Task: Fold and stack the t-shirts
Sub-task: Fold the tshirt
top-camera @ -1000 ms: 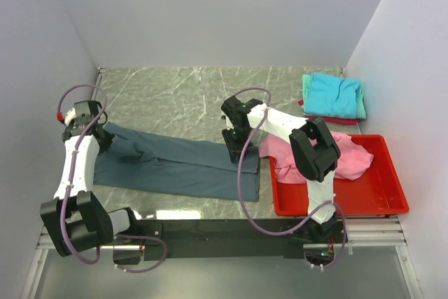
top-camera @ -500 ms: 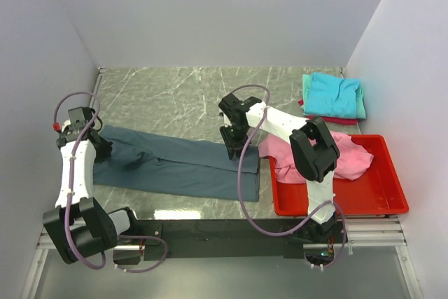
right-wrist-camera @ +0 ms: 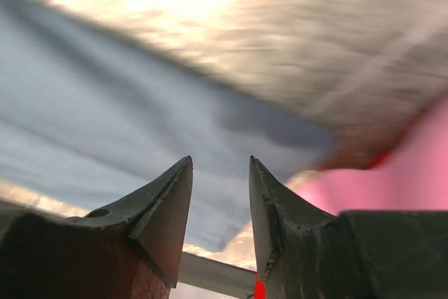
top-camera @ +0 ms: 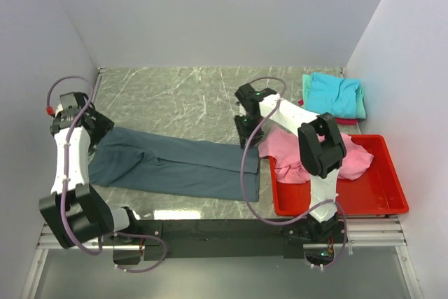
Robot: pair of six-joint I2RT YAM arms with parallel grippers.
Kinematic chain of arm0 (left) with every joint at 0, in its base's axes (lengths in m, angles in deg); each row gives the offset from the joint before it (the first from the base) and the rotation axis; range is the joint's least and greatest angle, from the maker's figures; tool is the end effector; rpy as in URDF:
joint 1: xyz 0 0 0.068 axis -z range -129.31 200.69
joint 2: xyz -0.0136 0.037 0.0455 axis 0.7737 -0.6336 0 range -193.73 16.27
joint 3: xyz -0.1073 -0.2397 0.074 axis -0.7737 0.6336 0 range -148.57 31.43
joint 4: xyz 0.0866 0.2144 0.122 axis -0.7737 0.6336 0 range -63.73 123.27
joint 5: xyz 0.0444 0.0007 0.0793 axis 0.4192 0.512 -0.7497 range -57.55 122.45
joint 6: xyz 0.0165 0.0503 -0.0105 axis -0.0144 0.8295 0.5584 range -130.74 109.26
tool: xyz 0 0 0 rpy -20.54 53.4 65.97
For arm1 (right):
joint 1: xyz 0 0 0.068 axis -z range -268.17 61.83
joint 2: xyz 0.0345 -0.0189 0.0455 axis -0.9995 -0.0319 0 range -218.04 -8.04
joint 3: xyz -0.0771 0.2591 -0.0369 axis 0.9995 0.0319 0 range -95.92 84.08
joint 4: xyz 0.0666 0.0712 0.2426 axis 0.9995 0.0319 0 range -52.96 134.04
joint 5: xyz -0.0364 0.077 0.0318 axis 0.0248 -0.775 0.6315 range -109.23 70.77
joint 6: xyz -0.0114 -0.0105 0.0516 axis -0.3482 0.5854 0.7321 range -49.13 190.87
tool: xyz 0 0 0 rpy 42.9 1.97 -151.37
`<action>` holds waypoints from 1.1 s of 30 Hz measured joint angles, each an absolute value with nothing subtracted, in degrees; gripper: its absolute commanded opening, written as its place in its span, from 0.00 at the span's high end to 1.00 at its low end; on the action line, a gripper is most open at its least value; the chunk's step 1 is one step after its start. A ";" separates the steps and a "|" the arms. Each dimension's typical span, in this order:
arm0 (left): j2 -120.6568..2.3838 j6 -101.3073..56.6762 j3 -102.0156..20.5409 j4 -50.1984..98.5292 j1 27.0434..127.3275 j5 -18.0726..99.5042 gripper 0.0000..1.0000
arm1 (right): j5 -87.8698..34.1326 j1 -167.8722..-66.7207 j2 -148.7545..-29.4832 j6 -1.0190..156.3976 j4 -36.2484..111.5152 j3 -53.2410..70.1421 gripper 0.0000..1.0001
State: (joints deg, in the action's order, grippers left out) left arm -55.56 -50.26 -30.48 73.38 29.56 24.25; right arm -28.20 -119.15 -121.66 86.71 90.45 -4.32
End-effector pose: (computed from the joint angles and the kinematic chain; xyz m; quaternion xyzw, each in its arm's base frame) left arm 0.2302 0.0944 0.2896 -0.5004 0.8153 0.0224 0.2904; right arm 0.3354 0.2078 0.1983 -0.1383 0.9824 0.1106 0.0597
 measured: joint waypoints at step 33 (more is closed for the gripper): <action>-85.88 -48.62 -34.19 62.45 37.39 36.47 0.10 | -24.05 -115.11 -121.77 89.97 85.55 3.22 0.50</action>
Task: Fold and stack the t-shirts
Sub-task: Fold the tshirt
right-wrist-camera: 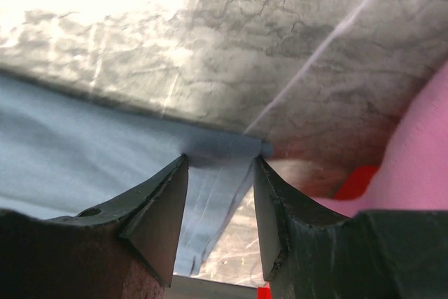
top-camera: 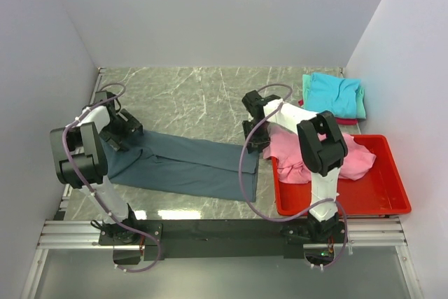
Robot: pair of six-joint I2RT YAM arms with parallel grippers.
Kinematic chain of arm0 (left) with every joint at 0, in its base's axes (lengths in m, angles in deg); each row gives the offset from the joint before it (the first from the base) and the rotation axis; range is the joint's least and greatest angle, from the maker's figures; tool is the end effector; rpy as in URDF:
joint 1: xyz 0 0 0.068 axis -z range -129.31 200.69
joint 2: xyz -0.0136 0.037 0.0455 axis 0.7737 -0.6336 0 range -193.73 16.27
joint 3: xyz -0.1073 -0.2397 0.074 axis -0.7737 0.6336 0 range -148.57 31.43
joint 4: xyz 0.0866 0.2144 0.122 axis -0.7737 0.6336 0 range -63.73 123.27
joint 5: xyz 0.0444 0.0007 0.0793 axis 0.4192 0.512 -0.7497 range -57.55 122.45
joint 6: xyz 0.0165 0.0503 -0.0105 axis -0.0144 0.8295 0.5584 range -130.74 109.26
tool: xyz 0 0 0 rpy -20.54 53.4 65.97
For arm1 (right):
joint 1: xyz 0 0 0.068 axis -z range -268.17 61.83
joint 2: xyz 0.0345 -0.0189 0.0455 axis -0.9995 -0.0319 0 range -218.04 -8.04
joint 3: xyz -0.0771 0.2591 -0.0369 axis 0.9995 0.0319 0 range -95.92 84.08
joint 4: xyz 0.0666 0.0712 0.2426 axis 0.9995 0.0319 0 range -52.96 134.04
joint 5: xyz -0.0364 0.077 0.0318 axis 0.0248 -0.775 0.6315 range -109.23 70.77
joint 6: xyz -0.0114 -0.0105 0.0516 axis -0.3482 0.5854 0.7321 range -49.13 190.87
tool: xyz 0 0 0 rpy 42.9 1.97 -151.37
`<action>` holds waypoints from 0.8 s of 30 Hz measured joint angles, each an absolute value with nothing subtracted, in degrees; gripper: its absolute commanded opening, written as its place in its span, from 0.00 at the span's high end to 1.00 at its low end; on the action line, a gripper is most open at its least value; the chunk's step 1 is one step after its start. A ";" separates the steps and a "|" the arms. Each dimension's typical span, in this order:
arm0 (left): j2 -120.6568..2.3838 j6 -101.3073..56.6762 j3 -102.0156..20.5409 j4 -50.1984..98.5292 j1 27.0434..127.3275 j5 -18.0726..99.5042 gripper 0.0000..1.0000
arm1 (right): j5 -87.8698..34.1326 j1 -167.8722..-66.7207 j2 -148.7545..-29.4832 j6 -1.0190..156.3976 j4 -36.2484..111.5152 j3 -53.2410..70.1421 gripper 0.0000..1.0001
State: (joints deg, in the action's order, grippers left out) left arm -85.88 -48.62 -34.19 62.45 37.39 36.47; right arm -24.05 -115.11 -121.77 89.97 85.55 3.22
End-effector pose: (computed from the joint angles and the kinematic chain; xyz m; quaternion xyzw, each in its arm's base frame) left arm 0.3321 0.0759 0.1694 -0.4220 0.8934 -0.0658 0.1394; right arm 0.3384 0.1753 0.1644 -0.0712 0.9937 0.0679 0.0527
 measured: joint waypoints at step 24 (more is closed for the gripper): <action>-93.90 -46.53 -44.34 61.03 36.45 43.53 0.09 | -20.05 -110.52 -137.94 89.81 92.04 -21.43 1.00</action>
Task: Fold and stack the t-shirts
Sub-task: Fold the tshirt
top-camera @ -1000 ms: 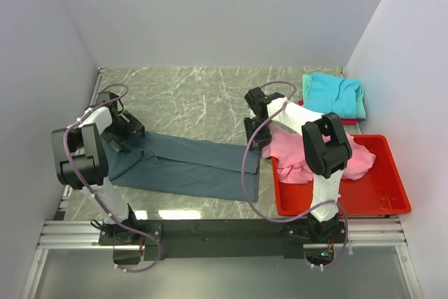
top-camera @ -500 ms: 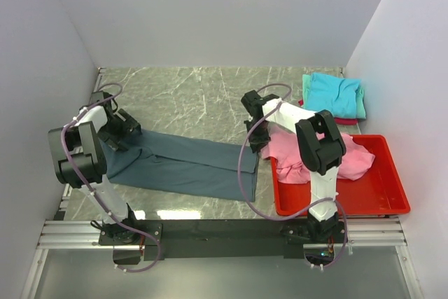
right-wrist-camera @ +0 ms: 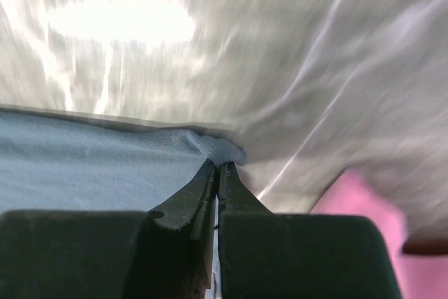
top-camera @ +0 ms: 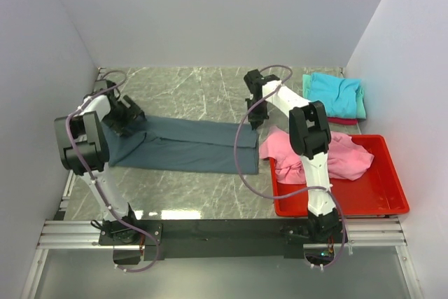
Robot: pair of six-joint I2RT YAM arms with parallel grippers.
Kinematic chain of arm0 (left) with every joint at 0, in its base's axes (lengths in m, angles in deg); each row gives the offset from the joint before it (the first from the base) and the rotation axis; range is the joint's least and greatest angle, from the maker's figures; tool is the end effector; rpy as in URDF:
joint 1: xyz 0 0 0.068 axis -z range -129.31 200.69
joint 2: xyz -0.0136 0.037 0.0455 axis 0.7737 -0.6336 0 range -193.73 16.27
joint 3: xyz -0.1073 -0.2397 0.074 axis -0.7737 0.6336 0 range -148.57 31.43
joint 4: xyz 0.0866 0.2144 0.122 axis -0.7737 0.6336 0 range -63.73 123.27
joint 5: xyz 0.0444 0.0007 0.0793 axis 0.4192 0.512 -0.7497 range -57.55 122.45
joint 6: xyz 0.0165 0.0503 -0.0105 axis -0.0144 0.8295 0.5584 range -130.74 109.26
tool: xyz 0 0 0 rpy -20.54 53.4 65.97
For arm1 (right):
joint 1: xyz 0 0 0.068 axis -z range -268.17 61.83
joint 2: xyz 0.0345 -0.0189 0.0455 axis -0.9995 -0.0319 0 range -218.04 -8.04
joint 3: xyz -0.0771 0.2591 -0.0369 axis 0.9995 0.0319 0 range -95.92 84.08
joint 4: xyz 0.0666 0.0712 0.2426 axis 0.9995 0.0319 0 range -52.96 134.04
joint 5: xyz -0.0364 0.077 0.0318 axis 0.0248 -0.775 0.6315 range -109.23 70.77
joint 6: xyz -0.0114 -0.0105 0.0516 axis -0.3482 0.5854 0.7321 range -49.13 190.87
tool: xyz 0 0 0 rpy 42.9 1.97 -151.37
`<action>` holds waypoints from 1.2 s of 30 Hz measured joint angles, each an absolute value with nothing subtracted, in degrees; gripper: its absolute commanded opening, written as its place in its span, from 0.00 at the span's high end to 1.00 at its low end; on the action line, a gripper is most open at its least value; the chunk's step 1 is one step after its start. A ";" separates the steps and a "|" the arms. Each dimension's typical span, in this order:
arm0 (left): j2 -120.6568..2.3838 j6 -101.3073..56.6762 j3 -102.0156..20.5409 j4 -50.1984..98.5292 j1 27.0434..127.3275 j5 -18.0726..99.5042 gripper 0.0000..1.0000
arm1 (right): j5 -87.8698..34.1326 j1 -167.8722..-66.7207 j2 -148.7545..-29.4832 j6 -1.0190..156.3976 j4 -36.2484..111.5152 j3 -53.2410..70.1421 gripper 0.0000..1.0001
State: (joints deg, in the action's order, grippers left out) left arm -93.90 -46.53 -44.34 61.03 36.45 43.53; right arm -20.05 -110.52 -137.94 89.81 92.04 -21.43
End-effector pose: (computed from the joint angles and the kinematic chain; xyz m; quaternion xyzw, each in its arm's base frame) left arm 0.3756 0.0883 0.1706 -0.3981 0.8945 -0.1269 0.1591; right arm 0.4230 0.1744 0.1618 -0.0303 0.9952 0.0392 0.0840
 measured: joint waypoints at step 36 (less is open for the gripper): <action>-82.12 -30.86 -40.40 67.46 53.93 14.83 0.21 | -31.00 -107.65 -122.05 89.29 84.94 -13.19 0.46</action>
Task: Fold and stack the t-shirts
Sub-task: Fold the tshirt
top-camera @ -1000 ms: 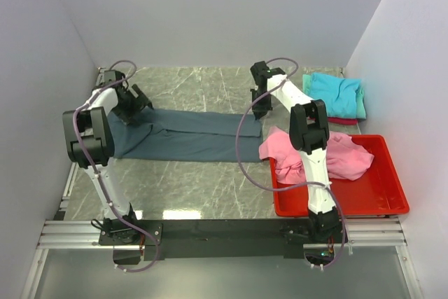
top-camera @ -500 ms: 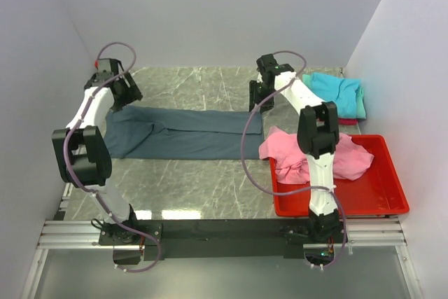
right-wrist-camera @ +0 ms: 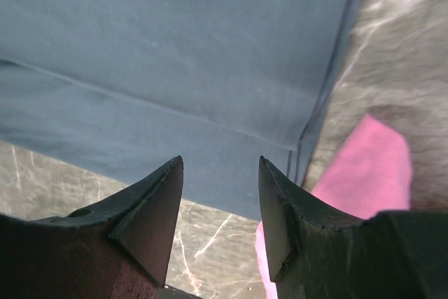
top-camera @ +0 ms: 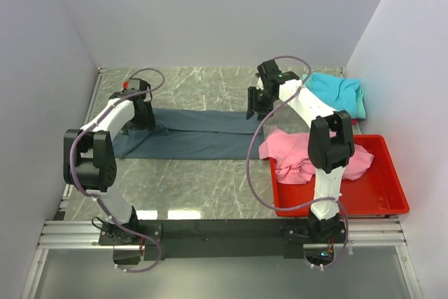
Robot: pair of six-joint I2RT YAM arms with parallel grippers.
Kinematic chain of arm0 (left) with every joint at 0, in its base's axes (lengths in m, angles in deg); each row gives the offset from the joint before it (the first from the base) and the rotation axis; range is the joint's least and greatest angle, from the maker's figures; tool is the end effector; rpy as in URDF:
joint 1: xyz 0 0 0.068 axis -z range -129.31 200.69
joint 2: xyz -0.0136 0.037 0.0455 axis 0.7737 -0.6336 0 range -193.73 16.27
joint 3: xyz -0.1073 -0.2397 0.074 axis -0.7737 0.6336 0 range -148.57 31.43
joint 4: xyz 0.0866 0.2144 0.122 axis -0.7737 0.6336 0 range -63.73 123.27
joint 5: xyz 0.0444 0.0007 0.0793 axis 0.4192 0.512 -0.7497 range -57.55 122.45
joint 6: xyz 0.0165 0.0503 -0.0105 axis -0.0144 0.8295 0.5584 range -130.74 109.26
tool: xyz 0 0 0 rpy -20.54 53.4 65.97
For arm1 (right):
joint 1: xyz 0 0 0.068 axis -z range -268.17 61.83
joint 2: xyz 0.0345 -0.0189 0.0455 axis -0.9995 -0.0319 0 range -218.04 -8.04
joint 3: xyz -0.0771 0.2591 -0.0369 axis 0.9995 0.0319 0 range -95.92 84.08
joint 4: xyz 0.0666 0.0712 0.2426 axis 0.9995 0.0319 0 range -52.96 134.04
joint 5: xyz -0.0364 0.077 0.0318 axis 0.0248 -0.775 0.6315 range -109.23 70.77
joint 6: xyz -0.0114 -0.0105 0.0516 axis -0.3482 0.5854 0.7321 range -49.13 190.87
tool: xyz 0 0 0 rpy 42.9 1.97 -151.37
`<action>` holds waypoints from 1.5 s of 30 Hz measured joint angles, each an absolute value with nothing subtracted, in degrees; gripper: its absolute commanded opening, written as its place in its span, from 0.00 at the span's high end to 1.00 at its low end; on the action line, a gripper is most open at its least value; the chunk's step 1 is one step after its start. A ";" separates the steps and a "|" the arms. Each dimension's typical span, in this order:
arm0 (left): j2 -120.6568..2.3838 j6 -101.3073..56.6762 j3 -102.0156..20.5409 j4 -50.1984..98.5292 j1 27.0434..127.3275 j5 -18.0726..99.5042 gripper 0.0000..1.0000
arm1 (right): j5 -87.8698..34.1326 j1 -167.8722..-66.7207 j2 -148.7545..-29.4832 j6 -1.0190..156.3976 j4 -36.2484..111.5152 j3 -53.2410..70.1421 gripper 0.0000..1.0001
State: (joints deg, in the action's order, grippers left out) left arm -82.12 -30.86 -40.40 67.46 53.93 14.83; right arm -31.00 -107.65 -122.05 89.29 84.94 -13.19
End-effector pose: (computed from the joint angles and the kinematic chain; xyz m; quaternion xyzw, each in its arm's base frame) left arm 0.3454 -0.0087 0.2189 -0.1715 0.9548 0.1086 0.2171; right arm 0.3992 0.1489 0.2432 -0.0315 0.9702 0.1655 0.1740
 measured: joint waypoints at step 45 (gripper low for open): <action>-89.42 -28.12 -46.39 74.39 54.96 24.29 1.00 | -30.87 -110.08 -119.50 89.33 83.82 -7.42 0.46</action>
State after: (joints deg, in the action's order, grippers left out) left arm -89.42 -28.12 -46.39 74.39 54.96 24.29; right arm -30.87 -110.08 -119.50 89.33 83.82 -7.42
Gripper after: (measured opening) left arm 0.015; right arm 0.537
